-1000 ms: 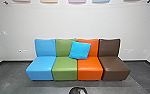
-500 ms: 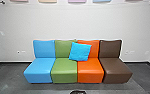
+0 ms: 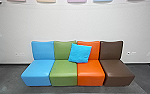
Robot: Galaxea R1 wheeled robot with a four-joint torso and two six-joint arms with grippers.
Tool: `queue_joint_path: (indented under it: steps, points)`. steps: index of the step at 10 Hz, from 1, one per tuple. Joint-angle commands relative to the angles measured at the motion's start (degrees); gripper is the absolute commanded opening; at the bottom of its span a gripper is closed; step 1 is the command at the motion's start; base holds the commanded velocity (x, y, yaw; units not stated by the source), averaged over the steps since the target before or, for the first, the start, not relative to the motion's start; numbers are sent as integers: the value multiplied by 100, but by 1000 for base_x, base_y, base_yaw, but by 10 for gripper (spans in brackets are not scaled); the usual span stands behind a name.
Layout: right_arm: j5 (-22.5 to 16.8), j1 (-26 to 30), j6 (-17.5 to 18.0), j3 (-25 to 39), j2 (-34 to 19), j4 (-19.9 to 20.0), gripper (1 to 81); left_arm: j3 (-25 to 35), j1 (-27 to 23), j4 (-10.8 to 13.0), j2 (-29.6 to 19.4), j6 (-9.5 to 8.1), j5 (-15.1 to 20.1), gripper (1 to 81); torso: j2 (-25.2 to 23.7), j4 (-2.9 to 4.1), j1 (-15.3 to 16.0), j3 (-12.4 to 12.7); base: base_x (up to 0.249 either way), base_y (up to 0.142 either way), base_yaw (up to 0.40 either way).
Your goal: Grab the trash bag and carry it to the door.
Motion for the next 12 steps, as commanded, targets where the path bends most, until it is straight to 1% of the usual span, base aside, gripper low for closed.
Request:
queue_joint_path:
  steps: [1,9,12]
  points:
    - [-333,51,10,26,-24,-23,811,-4,-125,-30,-26,14,358,811,0,0,0,0,135,0,0]
    - [-333,51,10,26,-24,-32,811,-4,-125,-12,-26,6,384,811,0,0,0,0,122,0,0]
    - [-342,51,1,62,-33,-67,811,-4,-125,-21,-44,6,401,811,2,0,7,0,26,0,0]
